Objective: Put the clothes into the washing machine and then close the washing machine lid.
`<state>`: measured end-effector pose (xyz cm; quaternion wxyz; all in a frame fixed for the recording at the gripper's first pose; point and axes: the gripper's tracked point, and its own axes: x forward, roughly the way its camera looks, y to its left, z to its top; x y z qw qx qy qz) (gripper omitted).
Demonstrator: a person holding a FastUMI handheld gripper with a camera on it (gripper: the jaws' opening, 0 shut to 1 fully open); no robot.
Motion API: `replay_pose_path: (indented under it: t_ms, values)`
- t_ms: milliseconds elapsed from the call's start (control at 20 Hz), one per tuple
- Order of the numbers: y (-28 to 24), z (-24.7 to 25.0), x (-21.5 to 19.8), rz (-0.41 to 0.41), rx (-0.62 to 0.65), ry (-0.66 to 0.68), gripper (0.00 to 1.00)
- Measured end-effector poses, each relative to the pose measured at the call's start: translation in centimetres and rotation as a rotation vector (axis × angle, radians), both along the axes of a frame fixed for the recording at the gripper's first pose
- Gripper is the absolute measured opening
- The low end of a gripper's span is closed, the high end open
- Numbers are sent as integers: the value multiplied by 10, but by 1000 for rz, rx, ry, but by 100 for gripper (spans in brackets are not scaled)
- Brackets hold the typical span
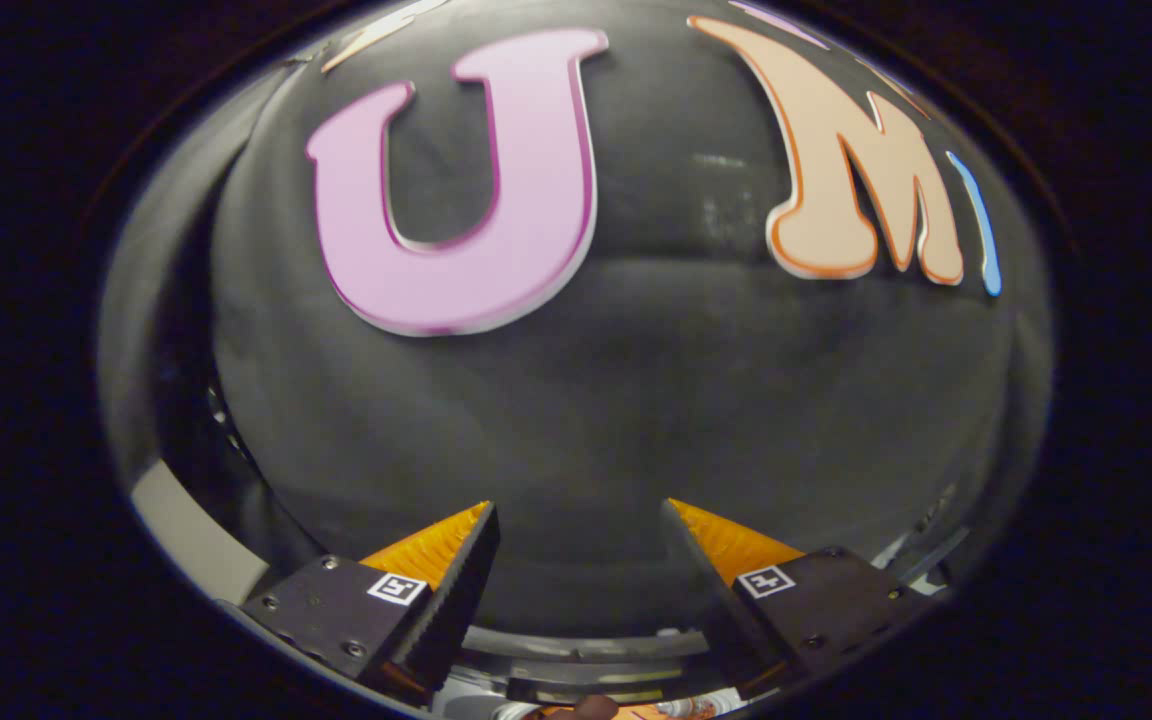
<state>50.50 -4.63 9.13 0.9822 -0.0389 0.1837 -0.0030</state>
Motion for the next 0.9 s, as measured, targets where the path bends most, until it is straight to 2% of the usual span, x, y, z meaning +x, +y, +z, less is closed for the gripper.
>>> replay_pose_path:
  t_ms: [50,100,550,900]
  values:
    - [7,12,20,24,24,-51,98]
    - [11,-3,17,45,43,0,98]
    - [14,10,15,35,23,-111,100]
    - [12,8,16,24,18,-99,100]
